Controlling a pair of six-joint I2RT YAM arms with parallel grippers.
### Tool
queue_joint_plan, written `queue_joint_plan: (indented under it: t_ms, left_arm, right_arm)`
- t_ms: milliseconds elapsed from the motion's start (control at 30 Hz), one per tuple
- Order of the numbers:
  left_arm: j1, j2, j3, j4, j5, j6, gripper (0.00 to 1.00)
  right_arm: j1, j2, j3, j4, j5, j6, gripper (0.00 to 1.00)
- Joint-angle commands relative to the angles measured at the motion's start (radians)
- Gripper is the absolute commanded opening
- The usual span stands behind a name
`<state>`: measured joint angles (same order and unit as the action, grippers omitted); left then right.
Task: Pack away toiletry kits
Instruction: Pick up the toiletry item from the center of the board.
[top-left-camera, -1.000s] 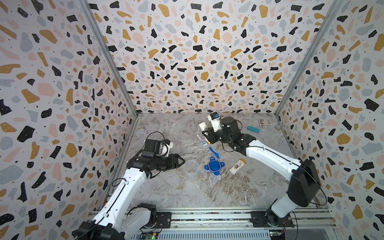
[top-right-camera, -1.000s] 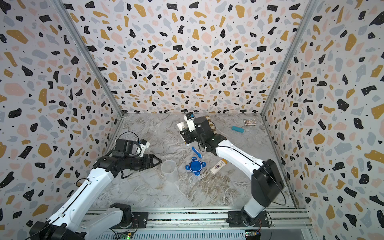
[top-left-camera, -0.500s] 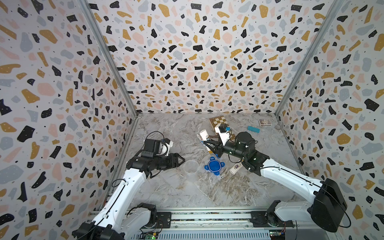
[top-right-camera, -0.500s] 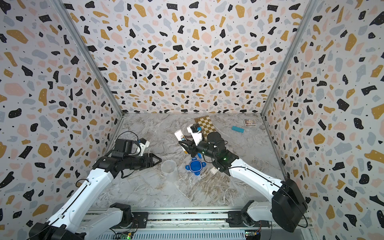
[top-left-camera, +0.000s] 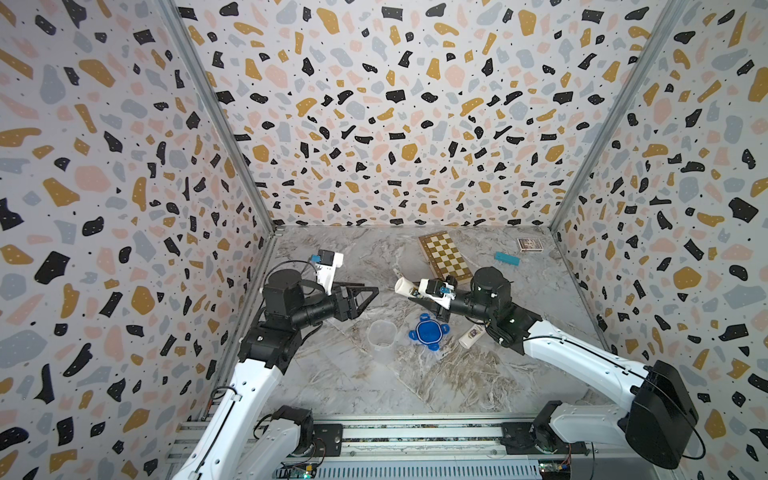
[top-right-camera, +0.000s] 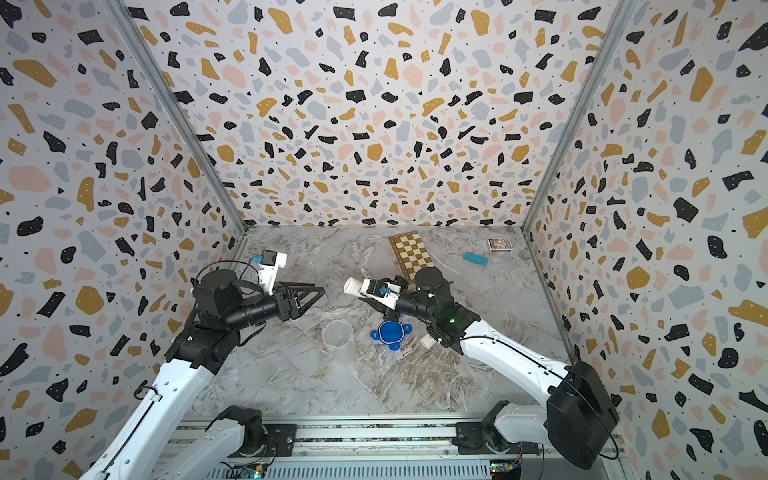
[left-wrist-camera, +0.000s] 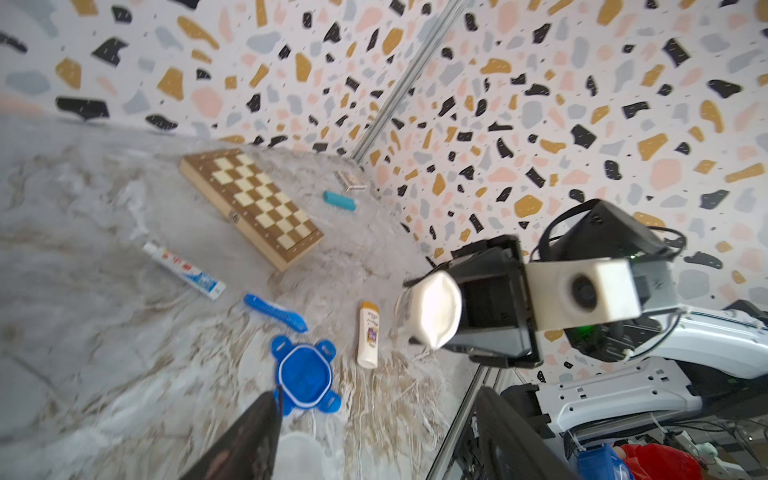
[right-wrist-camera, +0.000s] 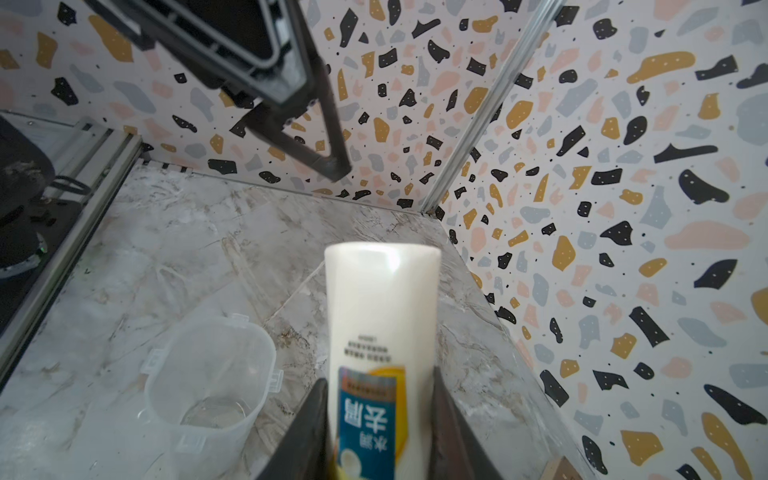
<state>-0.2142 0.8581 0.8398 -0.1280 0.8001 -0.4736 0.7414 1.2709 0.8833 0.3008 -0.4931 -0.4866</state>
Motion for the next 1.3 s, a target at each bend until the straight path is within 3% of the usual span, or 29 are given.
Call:
queue_joint_plan:
  t_ms: [0,100,433,600,700,767,867,967,1033,1167,1233,1267]
  left_arm:
    - [-0.039,0.048,-0.010,0.215,0.056,-0.035,0.68]
    - [-0.081,0.101,0.029,0.212,0.095,-0.008,0.64]
    - [-0.166,0.219,0.126,0.069,0.027,0.109,0.61]
    - [-0.198,0.256,0.166,0.041,-0.034,0.113,0.40]
    - [-0.205,0.282,0.211,-0.046,-0.067,0.147,0.35]
    - [-0.206,0.301,0.227,-0.098,-0.076,0.162,0.35]
    - [-0.210,0.333,0.247,-0.140,-0.064,0.175,0.44]
    - [-0.209,0.351,0.258,-0.175,-0.070,0.185,0.44]
    - [-0.211,0.349,0.257,-0.176,-0.077,0.189,0.38]
    - [-0.210,0.353,0.255,-0.147,-0.074,0.185,0.12]
    - [-0.210,0.360,0.252,-0.116,-0.062,0.172,0.00]
    - [-0.210,0.363,0.249,-0.091,-0.068,0.158,0.00]
  right_arm:
    - [-0.007,0.001,0.063,-0.020,-0.090,-0.078,0.18]
    - [-0.015,0.027,0.099,-0.040,-0.121,-0.041,0.18]
    - [-0.019,0.096,0.195,-0.132,-0.192,-0.011,0.18]
    - [-0.020,0.117,0.223,-0.157,-0.186,-0.003,0.19]
    - [-0.019,0.128,0.244,-0.180,-0.180,-0.004,0.19]
    - [-0.019,0.138,0.259,-0.188,-0.172,-0.002,0.19]
    - [-0.018,0.159,0.285,-0.212,-0.158,-0.002,0.19]
    - [-0.020,0.176,0.307,-0.235,-0.144,-0.007,0.19]
    - [-0.022,0.185,0.313,-0.239,-0.142,-0.009,0.18]
    - [-0.024,0.192,0.319,-0.236,-0.143,-0.012,0.19]
    - [-0.031,0.195,0.320,-0.227,-0.145,-0.002,0.30]
    - [-0.036,0.198,0.319,-0.222,-0.146,0.006,0.42]
